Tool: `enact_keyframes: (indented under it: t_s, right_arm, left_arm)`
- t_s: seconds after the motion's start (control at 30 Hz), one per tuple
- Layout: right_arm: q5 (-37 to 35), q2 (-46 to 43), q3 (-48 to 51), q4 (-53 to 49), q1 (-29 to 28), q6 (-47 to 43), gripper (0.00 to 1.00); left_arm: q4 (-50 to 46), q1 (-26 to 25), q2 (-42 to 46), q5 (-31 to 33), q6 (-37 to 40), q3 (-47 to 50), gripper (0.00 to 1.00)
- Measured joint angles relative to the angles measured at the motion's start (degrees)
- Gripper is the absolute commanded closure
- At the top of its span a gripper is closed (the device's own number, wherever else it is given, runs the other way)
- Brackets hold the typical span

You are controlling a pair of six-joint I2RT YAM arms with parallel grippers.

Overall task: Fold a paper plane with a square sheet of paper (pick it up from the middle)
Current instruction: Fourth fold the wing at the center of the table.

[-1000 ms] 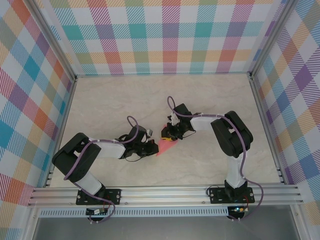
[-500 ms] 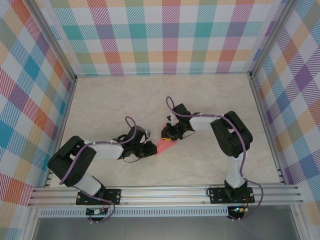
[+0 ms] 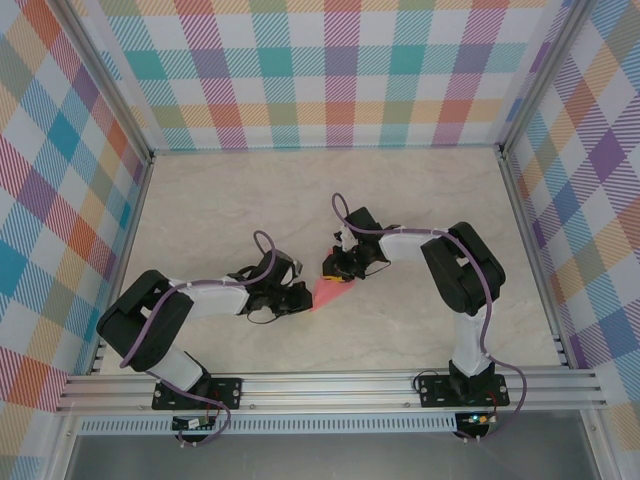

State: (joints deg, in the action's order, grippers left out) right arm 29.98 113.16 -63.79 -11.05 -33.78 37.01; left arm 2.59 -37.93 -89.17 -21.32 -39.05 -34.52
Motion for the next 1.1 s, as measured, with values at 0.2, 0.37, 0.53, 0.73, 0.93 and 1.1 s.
enact_keyframes:
  t_s: [0.2, 0.37, 0.53, 0.73, 0.93, 1.1]
  right_arm:
    - [-0.59, 0.04, -0.35, -0.59, -0.42, -0.02, 0.81]
    - [-1.14, 0.04, -0.52, -1.07, -0.59, -0.22, 0.82]
    - [-1.51, 0.04, -0.52, -1.2, -0.63, -0.46, 0.82]
    - [-1.55, 0.04, -0.52, -1.22, -0.72, -0.66, 0.82]
    - [-1.64, 0.04, -0.52, -1.22, -0.74, -0.66, 0.82]
    - [-1.64, 0.04, -0.52, -1.22, -0.74, -0.66, 0.82]
  left_arm:
    - [-5.31, -1.73, -0.68, 2.67, 1.62, -3.08, 0.92]
    - [-8.44, -3.32, 0.94, 6.8, 2.1, -3.54, 0.87]
    - [-16.15, -3.48, 7.85, 10.32, 2.27, -3.5, 0.82]
    - [-18.25, -3.48, 12.24, 10.73, 2.14, -7.3, 0.83]
    - [-12.57, -3.45, 6.58, 6.71, 0.5, -10.14, 0.87]
    - [-8.26, -2.62, 0.37, 3.48, -1.81, -10.36, 0.89]
